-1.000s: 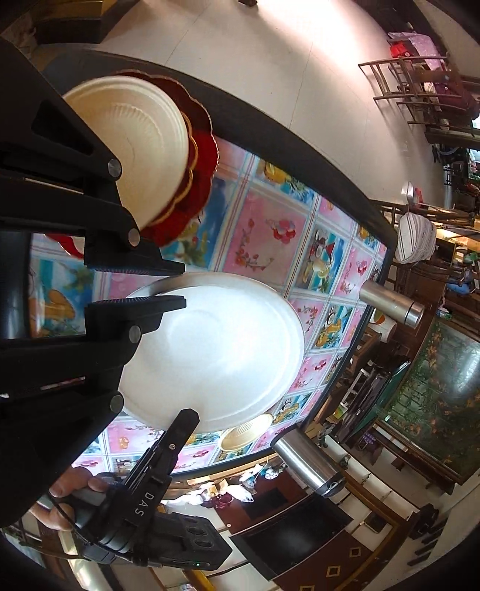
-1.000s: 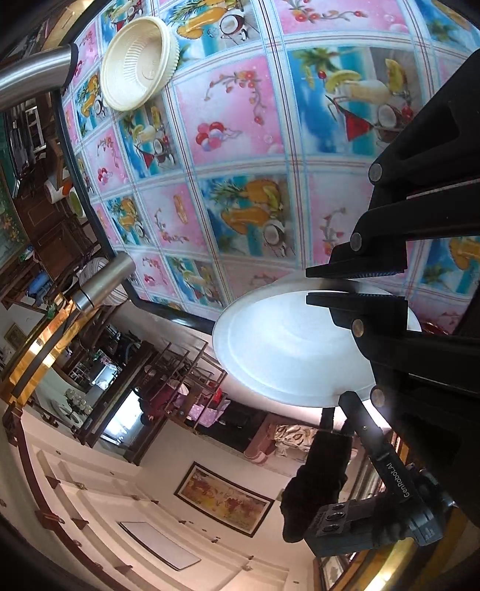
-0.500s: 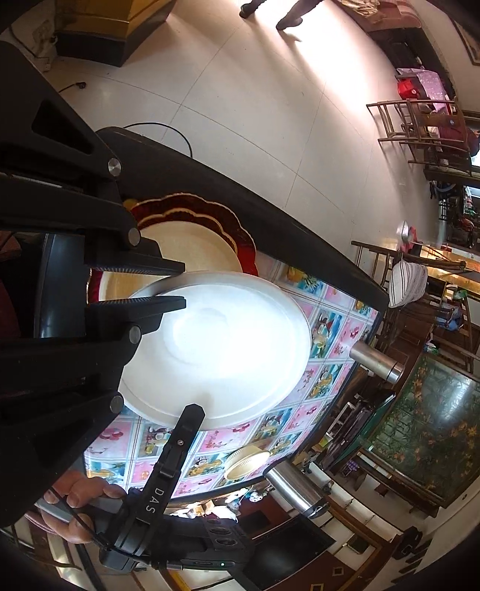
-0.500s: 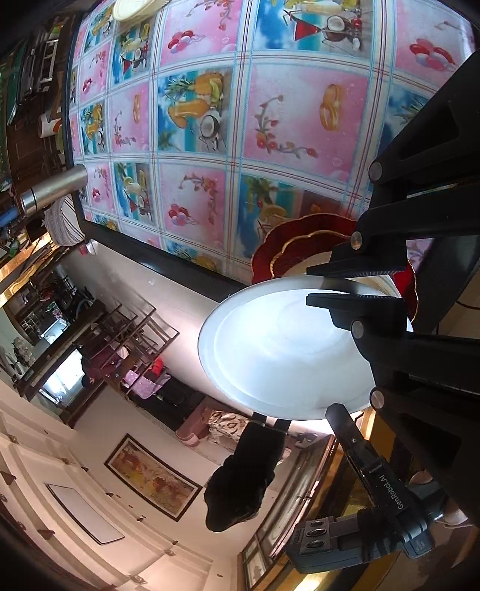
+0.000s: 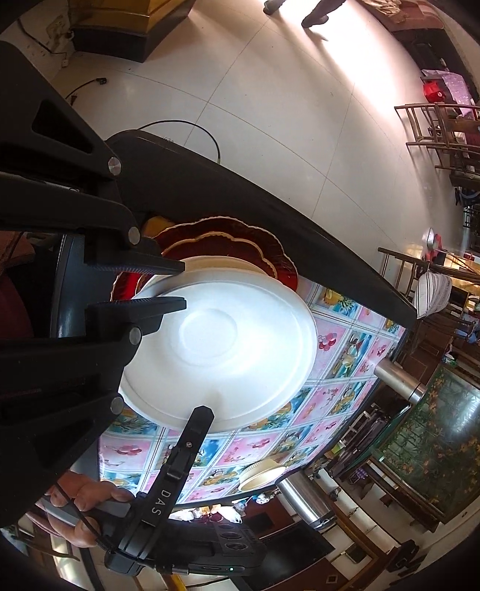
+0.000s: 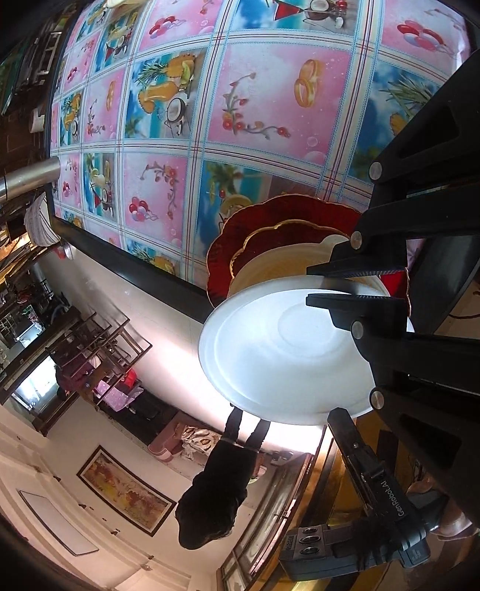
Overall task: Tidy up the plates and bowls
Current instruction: 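Lower the white bowl onto the stack and open both grippers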
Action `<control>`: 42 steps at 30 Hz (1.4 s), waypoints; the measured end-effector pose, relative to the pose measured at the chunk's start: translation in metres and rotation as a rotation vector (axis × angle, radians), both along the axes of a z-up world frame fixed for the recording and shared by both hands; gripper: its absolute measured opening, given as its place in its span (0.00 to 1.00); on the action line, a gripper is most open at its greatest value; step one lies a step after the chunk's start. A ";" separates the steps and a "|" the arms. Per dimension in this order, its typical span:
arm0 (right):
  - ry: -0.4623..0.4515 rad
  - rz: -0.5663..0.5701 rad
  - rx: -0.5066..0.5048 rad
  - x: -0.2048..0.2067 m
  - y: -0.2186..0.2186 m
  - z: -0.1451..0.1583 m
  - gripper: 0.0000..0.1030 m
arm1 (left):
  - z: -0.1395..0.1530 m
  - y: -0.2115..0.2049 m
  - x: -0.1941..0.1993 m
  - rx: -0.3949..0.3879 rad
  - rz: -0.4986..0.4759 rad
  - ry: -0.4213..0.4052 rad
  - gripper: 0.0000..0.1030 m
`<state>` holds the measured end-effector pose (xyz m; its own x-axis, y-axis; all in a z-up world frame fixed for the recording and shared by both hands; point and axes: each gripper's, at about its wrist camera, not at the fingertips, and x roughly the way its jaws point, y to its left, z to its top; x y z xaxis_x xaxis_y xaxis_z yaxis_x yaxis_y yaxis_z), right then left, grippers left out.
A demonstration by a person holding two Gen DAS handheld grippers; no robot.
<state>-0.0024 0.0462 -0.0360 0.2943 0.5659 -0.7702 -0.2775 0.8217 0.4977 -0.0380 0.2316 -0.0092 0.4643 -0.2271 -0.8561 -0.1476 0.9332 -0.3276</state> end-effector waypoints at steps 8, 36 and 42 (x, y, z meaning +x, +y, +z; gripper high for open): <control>0.015 0.016 -0.017 0.003 0.005 -0.007 0.12 | -0.006 0.003 0.001 0.008 -0.015 0.031 0.10; 0.012 0.029 0.031 0.007 -0.009 0.001 0.13 | 0.003 -0.002 0.018 0.149 -0.150 0.171 0.15; 0.013 0.026 0.042 0.009 -0.008 0.002 0.13 | 0.007 -0.017 0.026 0.281 -0.232 0.211 0.28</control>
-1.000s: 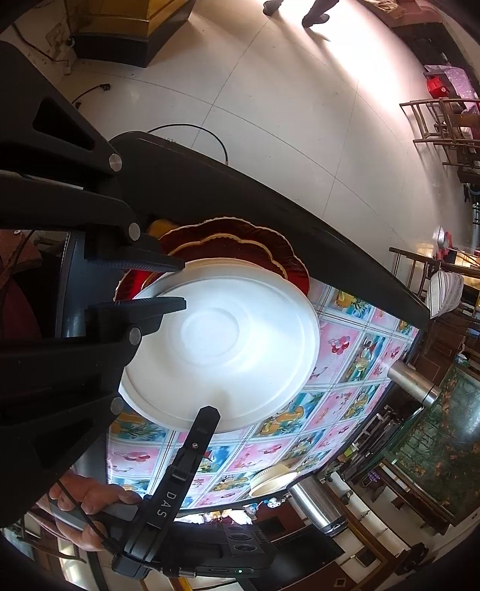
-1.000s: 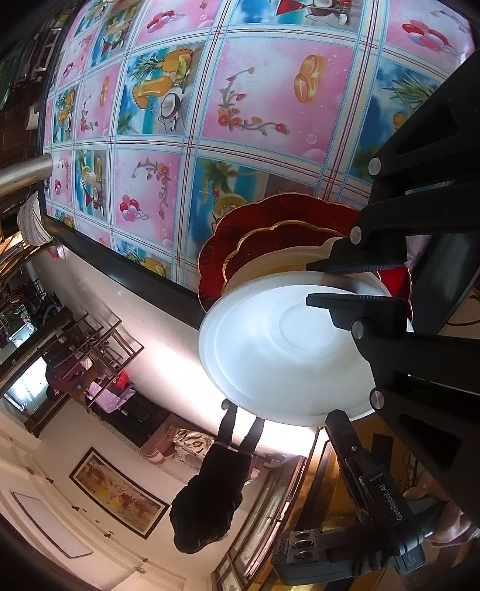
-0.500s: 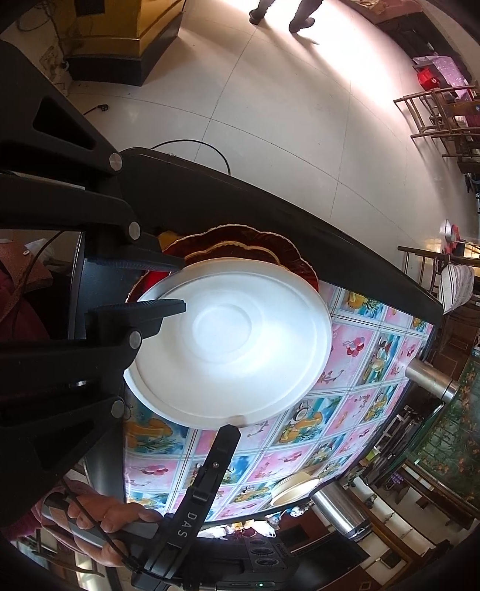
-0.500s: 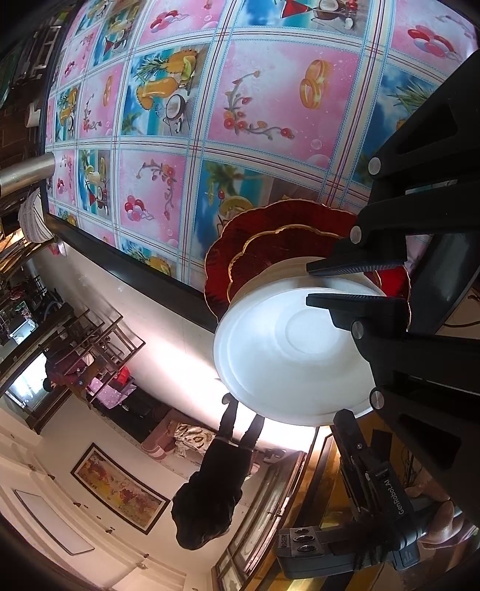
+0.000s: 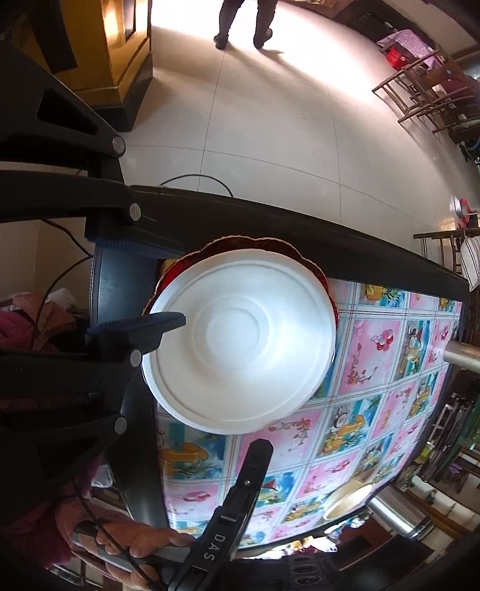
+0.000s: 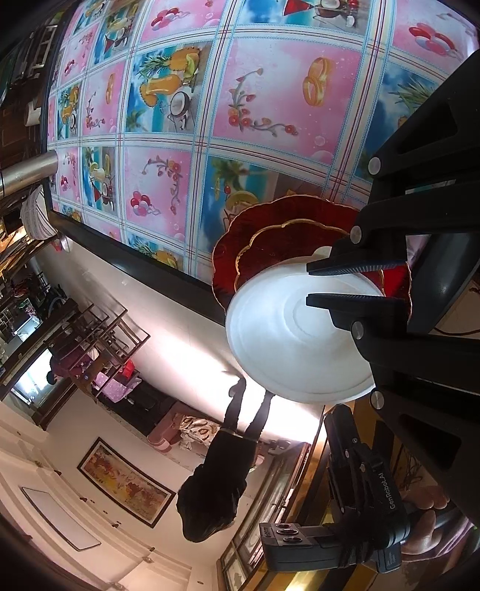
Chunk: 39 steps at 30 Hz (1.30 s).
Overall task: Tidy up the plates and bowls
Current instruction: 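Lower the white bowl onto the stack and open both grippers, then move both grippers toward the beige woven basket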
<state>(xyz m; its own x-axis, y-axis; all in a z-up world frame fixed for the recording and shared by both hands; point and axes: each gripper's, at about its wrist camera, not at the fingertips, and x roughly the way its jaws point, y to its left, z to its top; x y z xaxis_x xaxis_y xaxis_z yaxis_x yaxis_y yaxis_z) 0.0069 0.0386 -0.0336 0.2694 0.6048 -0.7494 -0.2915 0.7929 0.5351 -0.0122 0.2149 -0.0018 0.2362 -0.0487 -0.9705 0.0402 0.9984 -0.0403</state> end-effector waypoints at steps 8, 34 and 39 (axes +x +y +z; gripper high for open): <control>-0.003 -0.030 0.019 0.005 -0.017 0.002 0.13 | 0.038 0.012 -0.003 -0.010 0.051 -0.123 0.28; 0.043 -0.473 0.053 0.008 -0.293 -0.032 0.20 | -0.039 -0.287 0.074 -0.200 -0.136 -0.210 0.67; 0.065 -0.563 0.035 0.001 -0.351 -0.046 0.20 | -0.066 -0.311 0.078 -0.111 -0.151 -0.191 0.67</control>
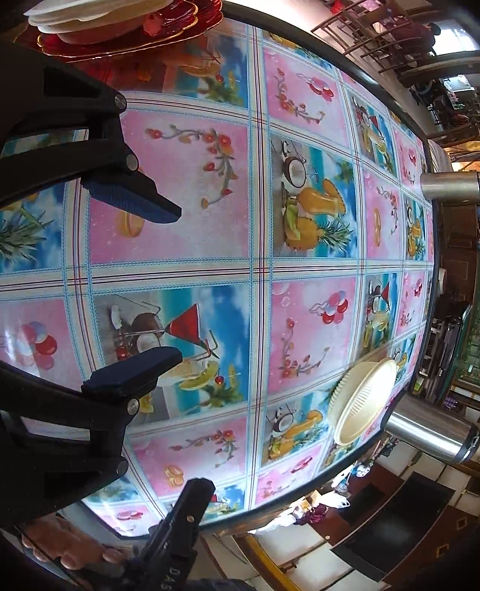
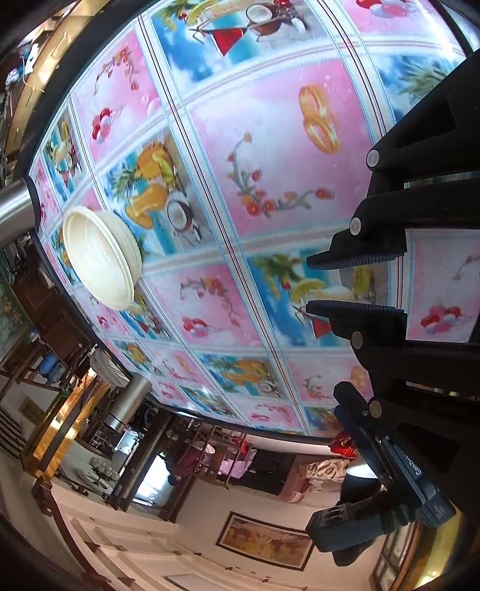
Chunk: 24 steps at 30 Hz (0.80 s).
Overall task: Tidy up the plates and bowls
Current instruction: 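Move both grippers toward the beige woven basket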
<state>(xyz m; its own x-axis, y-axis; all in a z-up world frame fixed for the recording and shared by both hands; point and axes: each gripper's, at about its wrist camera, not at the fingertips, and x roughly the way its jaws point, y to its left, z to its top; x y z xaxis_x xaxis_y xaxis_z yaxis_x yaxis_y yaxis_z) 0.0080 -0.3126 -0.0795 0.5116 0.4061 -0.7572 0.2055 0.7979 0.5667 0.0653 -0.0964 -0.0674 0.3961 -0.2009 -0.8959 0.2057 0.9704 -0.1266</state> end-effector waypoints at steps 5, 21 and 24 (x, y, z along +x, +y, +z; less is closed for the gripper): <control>0.003 -0.020 -0.015 0.006 -0.020 -0.006 0.20 | 0.008 -0.007 0.005 0.054 0.025 -0.096 0.67; -0.051 -0.013 -0.089 0.055 -0.030 0.022 0.20 | 0.038 -0.029 0.040 0.124 0.011 -0.259 0.67; -0.078 -0.018 -0.100 0.065 -0.032 0.034 0.20 | 0.038 -0.033 0.044 0.137 0.009 -0.270 0.67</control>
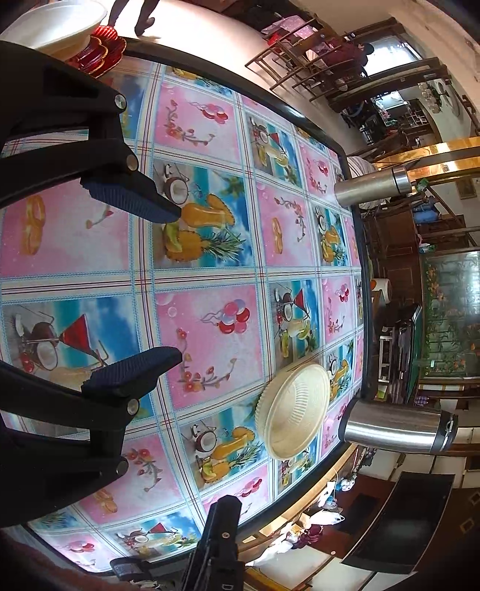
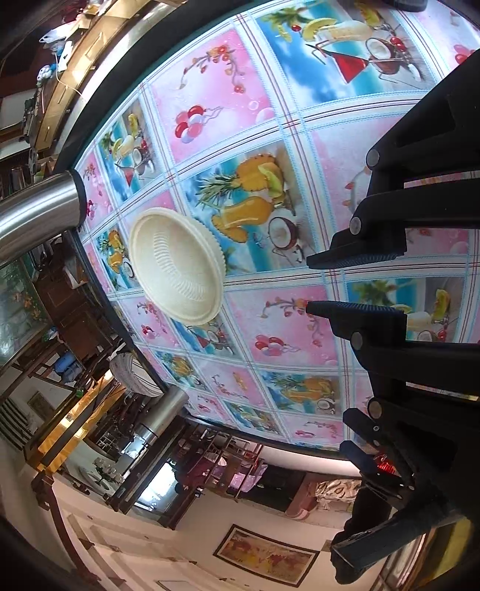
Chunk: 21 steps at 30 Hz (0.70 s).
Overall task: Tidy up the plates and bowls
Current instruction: 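Move both grippers toward the beige woven basket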
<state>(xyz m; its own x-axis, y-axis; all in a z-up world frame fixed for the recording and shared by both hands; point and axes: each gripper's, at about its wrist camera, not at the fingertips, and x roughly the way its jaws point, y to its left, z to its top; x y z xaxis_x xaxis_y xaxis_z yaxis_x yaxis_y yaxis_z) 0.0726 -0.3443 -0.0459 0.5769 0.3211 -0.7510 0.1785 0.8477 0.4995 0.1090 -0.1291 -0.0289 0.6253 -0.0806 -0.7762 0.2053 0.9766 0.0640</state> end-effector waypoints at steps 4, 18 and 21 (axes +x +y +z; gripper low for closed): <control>-0.025 0.004 0.003 0.012 0.000 0.011 0.21 | -0.001 -0.003 0.006 0.007 0.001 0.001 0.67; -0.003 -0.021 0.056 0.034 -0.013 -0.001 0.23 | -0.009 -0.022 0.047 0.019 0.004 0.063 0.67; -0.046 -0.052 0.072 0.043 -0.025 0.022 0.24 | 0.005 -0.037 0.067 -0.007 0.008 0.047 0.67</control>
